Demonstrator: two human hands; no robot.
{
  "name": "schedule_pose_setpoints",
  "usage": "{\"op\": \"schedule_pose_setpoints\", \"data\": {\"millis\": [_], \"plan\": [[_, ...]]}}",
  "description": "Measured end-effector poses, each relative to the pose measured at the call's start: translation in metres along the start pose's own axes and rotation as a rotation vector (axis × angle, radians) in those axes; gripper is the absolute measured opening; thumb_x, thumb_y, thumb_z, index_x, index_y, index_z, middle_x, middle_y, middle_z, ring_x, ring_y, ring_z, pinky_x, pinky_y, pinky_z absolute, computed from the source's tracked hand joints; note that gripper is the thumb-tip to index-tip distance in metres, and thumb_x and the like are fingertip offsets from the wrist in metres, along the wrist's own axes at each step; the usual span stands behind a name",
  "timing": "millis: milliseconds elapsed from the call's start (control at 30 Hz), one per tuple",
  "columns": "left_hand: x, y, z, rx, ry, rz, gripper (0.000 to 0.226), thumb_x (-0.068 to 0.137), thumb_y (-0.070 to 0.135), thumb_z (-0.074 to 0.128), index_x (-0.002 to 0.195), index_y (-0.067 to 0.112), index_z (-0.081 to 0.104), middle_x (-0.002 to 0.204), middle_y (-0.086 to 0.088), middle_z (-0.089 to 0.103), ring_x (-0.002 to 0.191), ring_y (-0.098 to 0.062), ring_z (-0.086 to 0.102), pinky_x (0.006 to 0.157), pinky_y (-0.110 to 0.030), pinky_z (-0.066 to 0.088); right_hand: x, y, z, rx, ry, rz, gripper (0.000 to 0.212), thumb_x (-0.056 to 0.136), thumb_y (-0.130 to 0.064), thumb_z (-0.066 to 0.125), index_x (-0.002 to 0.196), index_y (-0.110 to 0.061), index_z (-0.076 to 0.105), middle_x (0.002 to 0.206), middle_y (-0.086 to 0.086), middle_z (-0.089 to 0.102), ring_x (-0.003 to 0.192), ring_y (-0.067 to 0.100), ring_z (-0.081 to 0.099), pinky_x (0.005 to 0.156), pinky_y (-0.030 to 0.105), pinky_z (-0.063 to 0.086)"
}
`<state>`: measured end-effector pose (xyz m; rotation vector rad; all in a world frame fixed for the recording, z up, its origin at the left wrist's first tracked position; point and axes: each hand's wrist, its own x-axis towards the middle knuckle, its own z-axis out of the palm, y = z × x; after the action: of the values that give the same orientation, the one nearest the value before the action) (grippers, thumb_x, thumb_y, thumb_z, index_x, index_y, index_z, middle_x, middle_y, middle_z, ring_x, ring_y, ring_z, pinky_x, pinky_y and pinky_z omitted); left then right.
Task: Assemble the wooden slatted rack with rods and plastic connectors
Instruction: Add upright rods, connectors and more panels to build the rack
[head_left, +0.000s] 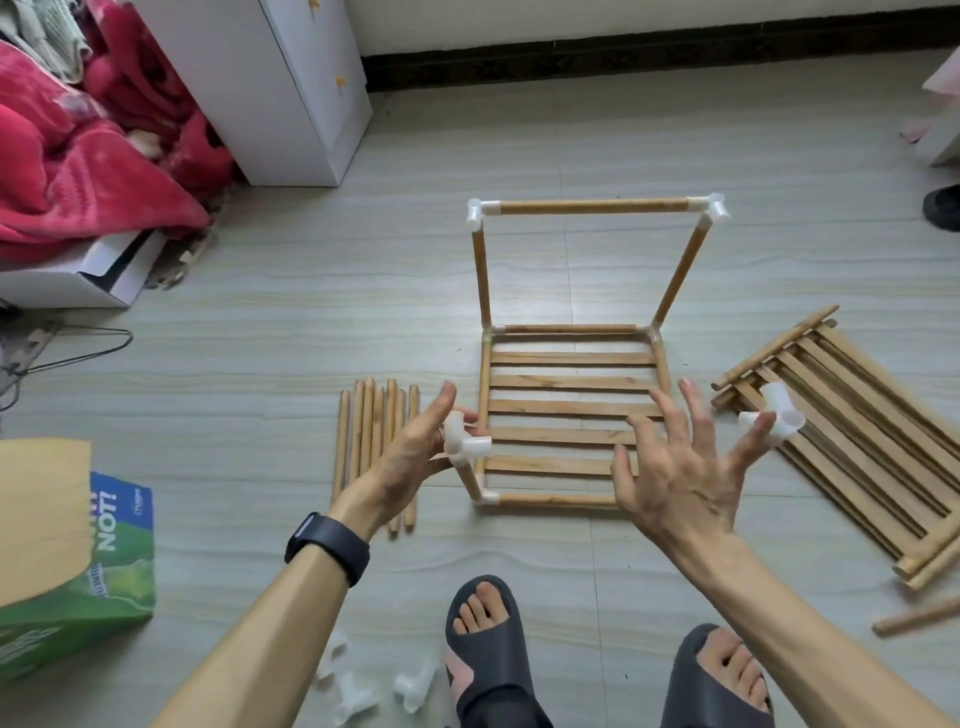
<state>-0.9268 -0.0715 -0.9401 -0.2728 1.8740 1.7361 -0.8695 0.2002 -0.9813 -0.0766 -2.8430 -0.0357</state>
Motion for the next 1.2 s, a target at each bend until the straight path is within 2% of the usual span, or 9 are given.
{"op": "schedule_pose_setpoints", "data": {"millis": [200, 333, 433, 533, 600, 733, 800, 933, 1200], "plan": [[0.032, -0.050, -0.054, 0.024, 0.366, -0.138, 0.053, 0.101, 0.058, 0.043, 0.113, 0.011, 0.066, 0.107, -0.008, 0.073, 0.106, -0.026, 0.066, 0.096, -0.046, 0.046, -0.024, -0.012, 0.029, 0.028, -0.027, -0.163, 0.031, 0.083, -0.032, 0.066, 0.105, -0.011, 0.073, 0.151, 0.019, 0.049, 0.151, 0.036, 0.028, 0.117, 0.069, -0.002], [0.044, -0.127, -0.092, 0.489, 0.538, -0.327, 0.031, 0.098, 0.033, 0.057, 0.124, 0.015, 0.055, 0.129, -0.010, 0.057, 0.107, -0.025, 0.058, 0.088, -0.036, 0.048, -0.037, -0.022, 0.089, 0.175, -0.470, -0.297, 0.046, 0.085, -0.029, 0.055, 0.126, -0.012, 0.065, 0.149, 0.015, 0.051, 0.147, 0.032, 0.034, 0.118, 0.054, 0.033], [0.046, -0.168, -0.109, 0.685, 0.614, -0.492, 0.053, 0.094, 0.028, 0.053, 0.144, 0.014, 0.041, 0.145, -0.017, 0.038, 0.129, -0.038, 0.045, 0.104, -0.043, 0.044, -0.031, -0.029, 0.119, 0.154, -0.796, -0.346, 0.062, 0.095, -0.030, 0.044, 0.155, -0.019, 0.033, 0.166, 0.008, 0.025, 0.154, 0.029, 0.019, 0.122, 0.046, 0.026], [0.054, -0.190, -0.118, 0.689, 0.619, -0.621, 0.065, 0.094, 0.022, 0.053, 0.152, 0.011, 0.025, 0.152, -0.021, 0.030, 0.133, -0.044, 0.041, 0.111, -0.048, 0.038, -0.031, -0.031, 0.137, 0.101, -0.933, -0.350, 0.071, 0.098, -0.027, 0.040, 0.162, -0.023, 0.009, 0.169, 0.001, 0.012, 0.154, 0.027, 0.016, 0.122, 0.045, 0.023], [0.058, -0.197, -0.121, 0.712, 0.615, -0.666, 0.062, 0.093, 0.018, 0.056, 0.148, 0.006, 0.029, 0.147, -0.024, 0.035, 0.128, -0.045, 0.046, 0.108, -0.048, 0.042, -0.037, -0.025, 0.144, 0.058, -0.925, -0.351, 0.078, 0.091, -0.026, 0.049, 0.162, -0.025, 0.015, 0.166, 0.002, 0.024, 0.150, 0.031, 0.029, 0.117, 0.048, 0.031], [0.062, -0.202, -0.123, 0.779, 0.619, -0.659, 0.046, 0.092, 0.013, 0.059, 0.133, 0.003, 0.042, 0.137, -0.024, 0.045, 0.119, -0.044, 0.054, 0.100, -0.046, 0.048, -0.051, -0.011, 0.151, 0.042, -0.953, -0.349, 0.085, 0.067, -0.027, 0.068, 0.149, -0.022, 0.048, 0.138, 0.008, 0.062, 0.123, 0.037, 0.060, 0.086, 0.055, 0.056], [0.064, -0.202, -0.125, 0.781, 0.607, -0.663, 0.041, 0.092, 0.012, 0.056, 0.131, 0.003, 0.047, 0.136, -0.023, 0.047, 0.118, -0.043, 0.055, 0.100, -0.045, 0.049, -0.052, -0.008, 0.149, 0.042, -0.937, -0.367, 0.083, 0.074, -0.030, 0.063, 0.154, -0.025, 0.041, 0.146, 0.007, 0.055, 0.131, 0.037, 0.054, 0.094, 0.055, 0.052], [0.060, -0.195, -0.127, 0.763, 0.574, -0.650, 0.035, 0.093, 0.013, 0.051, 0.126, 0.002, 0.054, 0.129, -0.020, 0.057, 0.115, -0.040, 0.058, 0.092, -0.040, 0.050, -0.044, -0.012, 0.140, 0.057, -0.999, -0.308, 0.077, 0.096, -0.037, 0.043, 0.162, -0.032, 0.004, 0.168, -0.001, 0.015, 0.154, 0.028, 0.016, 0.119, 0.046, 0.024], [0.026, -0.192, -0.116, 0.442, 0.528, -0.563, 0.022, 0.096, 0.022, 0.059, 0.104, 0.006, 0.072, 0.096, -0.012, 0.071, 0.095, -0.033, 0.066, 0.078, -0.037, 0.054, -0.049, 0.006, 0.123, 0.071, -1.112, -0.252, 0.078, 0.100, -0.044, 0.044, 0.162, -0.030, -0.001, 0.171, 0.002, 0.001, 0.156, 0.030, 0.003, 0.126, 0.045, 0.014]]}}
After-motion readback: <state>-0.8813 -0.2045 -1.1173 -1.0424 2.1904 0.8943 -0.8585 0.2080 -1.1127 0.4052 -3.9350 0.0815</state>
